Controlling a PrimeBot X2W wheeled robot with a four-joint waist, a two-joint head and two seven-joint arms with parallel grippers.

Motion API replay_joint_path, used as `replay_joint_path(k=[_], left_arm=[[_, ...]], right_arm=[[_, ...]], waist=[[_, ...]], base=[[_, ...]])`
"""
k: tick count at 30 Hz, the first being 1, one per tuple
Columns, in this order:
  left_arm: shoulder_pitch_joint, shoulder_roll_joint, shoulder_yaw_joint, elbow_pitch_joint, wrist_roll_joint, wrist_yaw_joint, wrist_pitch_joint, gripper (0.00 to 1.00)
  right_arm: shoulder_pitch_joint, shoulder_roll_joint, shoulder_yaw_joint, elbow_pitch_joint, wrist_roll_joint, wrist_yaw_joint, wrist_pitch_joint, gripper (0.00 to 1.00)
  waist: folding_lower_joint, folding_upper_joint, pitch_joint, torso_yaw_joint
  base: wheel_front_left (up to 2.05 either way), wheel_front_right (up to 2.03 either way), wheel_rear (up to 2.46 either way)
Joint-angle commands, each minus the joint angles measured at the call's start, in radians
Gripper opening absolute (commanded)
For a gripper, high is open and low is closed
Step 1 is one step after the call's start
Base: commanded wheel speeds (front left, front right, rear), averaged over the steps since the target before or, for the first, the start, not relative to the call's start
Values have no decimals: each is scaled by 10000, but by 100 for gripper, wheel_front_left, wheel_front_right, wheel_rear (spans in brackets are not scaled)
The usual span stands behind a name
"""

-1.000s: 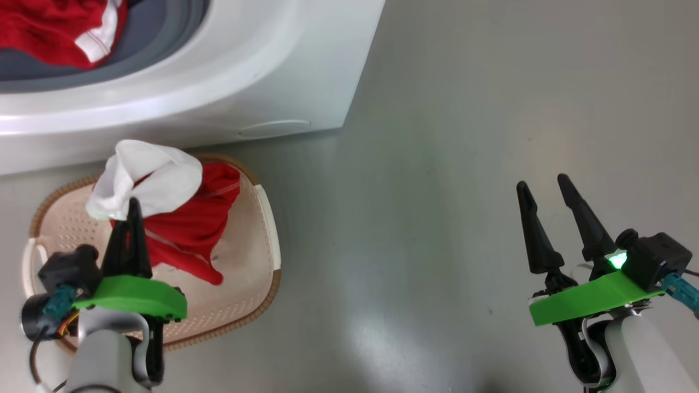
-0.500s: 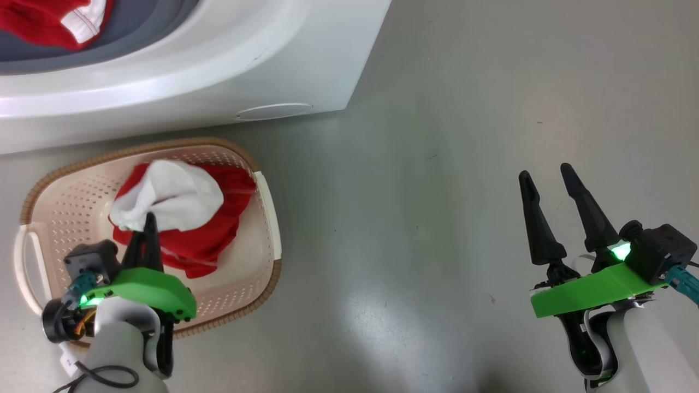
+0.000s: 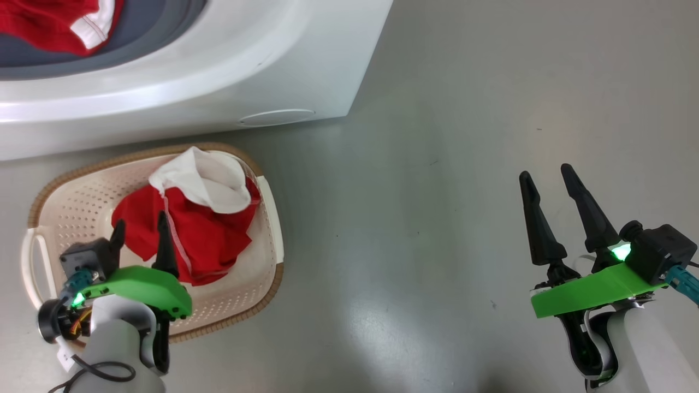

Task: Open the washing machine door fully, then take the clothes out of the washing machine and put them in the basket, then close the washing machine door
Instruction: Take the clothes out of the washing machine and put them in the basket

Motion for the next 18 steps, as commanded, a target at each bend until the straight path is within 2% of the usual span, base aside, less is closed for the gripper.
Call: replay_joint_path(k=[1,9,18], left_arm=[[181,252,253,-243,-27,19,-49,100],[478,252,92,-1001,-226,-28,-49,100],[908,252,-36,-2504,-211,-90,-49,100]], right_arm=[[81,-125,176,-165,-38,65,-65,100],[228,-214,142,-117,-45,65,-65,100],[394,-310,77,-86,-82,65,-65,100]], waist=[[0,-1,-86,34],[0,-1,-523,126],[0,-1,-1096,192]], base=[[0,0,0],[0,0,0],[0,0,0]])
